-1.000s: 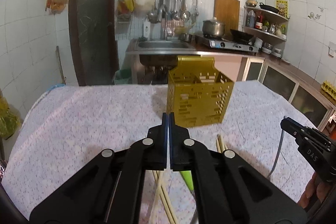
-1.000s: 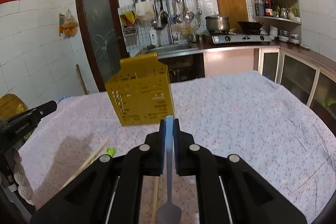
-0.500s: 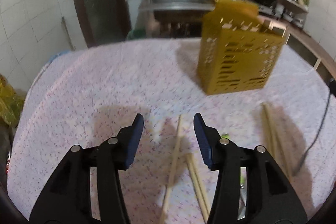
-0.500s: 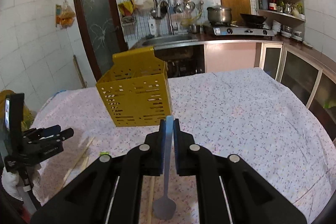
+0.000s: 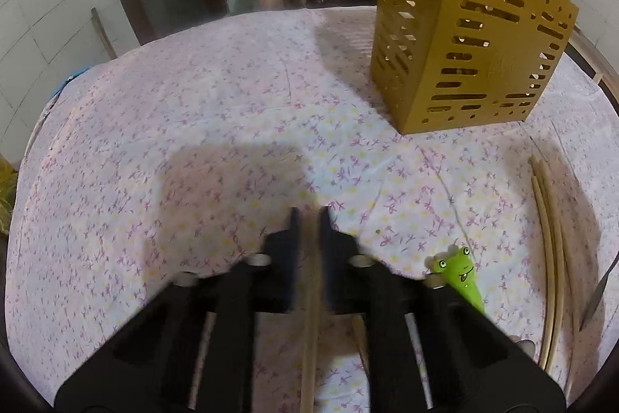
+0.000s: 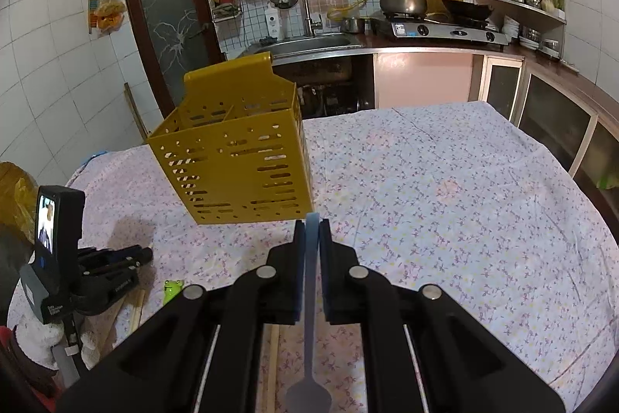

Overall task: Organize utensils
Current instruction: 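Lift and carry the spatula and chopstick toward the yellow slotted holder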

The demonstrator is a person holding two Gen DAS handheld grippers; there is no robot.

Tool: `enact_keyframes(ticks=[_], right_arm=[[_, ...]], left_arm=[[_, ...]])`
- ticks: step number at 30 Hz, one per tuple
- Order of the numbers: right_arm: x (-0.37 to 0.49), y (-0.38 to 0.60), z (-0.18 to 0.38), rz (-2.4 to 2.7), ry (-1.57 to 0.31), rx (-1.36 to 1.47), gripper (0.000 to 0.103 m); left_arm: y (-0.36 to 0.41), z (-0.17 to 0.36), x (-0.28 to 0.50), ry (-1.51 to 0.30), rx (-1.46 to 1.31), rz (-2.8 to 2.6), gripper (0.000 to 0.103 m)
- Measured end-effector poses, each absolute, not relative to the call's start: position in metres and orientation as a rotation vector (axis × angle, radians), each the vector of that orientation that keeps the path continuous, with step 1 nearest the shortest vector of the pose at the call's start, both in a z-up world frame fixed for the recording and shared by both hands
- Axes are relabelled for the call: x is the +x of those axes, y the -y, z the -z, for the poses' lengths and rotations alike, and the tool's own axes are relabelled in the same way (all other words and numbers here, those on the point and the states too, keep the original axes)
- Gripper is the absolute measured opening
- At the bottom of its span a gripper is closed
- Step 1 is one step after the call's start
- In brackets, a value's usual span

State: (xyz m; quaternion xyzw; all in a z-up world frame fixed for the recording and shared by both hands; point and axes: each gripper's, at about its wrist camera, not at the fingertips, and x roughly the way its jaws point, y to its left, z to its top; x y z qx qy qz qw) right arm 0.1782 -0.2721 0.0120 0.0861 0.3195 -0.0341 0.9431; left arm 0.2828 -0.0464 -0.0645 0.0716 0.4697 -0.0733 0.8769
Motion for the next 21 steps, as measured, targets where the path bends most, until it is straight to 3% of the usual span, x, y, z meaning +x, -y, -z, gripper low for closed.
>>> enact_keyframes(ticks=[6, 13, 21], right_arm=[[0.168, 0.271, -0.018, 0.07, -0.609, 0.175, 0.008], [0.143, 0.269, -0.027, 0.072, -0.508, 0.158, 0.008], [0.129, 0.262, -0.028, 0.081, -0.46, 0.109, 0.008]], left_arm=[[0.035, 0.041, 0.273, -0.904, 0.075, 0.14, 0.004], [0.018, -0.038, 0.202, -0.576, -0.028, 0.186, 0.004], [0.014, -0.048, 0.17, -0.459, -0.024, 0.166, 0.004]])
